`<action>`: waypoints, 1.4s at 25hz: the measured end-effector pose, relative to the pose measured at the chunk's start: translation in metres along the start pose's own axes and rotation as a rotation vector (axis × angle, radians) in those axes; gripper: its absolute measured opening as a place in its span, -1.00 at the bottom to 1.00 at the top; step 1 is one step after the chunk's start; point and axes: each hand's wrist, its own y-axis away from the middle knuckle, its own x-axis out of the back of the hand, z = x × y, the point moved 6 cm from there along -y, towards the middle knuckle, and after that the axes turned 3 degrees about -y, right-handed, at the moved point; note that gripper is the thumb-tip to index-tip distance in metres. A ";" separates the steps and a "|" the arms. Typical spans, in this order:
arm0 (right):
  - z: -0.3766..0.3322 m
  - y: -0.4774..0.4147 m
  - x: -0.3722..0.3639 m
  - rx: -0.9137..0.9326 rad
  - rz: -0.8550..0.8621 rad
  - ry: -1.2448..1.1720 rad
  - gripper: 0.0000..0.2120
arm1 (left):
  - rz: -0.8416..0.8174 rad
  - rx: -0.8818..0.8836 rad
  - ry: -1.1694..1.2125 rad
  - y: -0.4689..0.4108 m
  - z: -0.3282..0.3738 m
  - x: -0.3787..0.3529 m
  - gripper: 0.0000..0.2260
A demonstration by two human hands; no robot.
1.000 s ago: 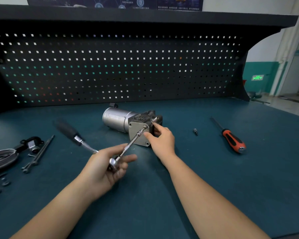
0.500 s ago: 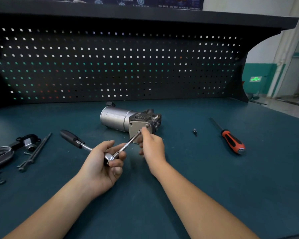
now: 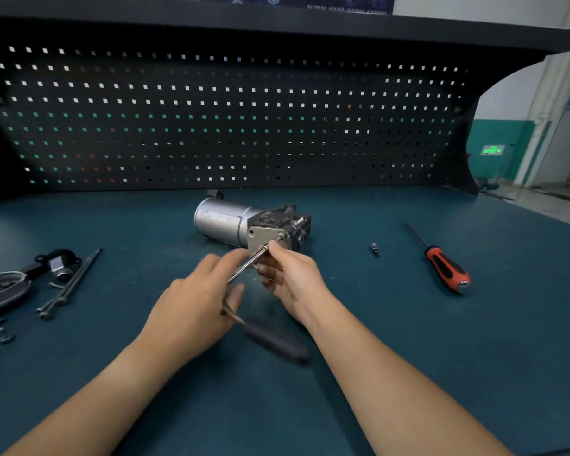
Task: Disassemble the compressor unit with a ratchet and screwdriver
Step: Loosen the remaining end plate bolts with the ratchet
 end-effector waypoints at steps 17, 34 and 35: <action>0.006 0.001 -0.008 -0.142 -0.106 -0.090 -0.77 | -0.129 0.128 0.396 0.006 0.016 -0.008 -0.66; 0.005 0.001 -0.011 -0.086 -0.097 -0.146 -0.78 | -0.188 0.810 1.433 0.008 -0.008 -0.026 -0.84; 0.004 0.000 -0.009 -0.083 -0.084 -0.142 -0.78 | -0.143 0.606 1.139 0.006 -0.006 -0.017 -0.84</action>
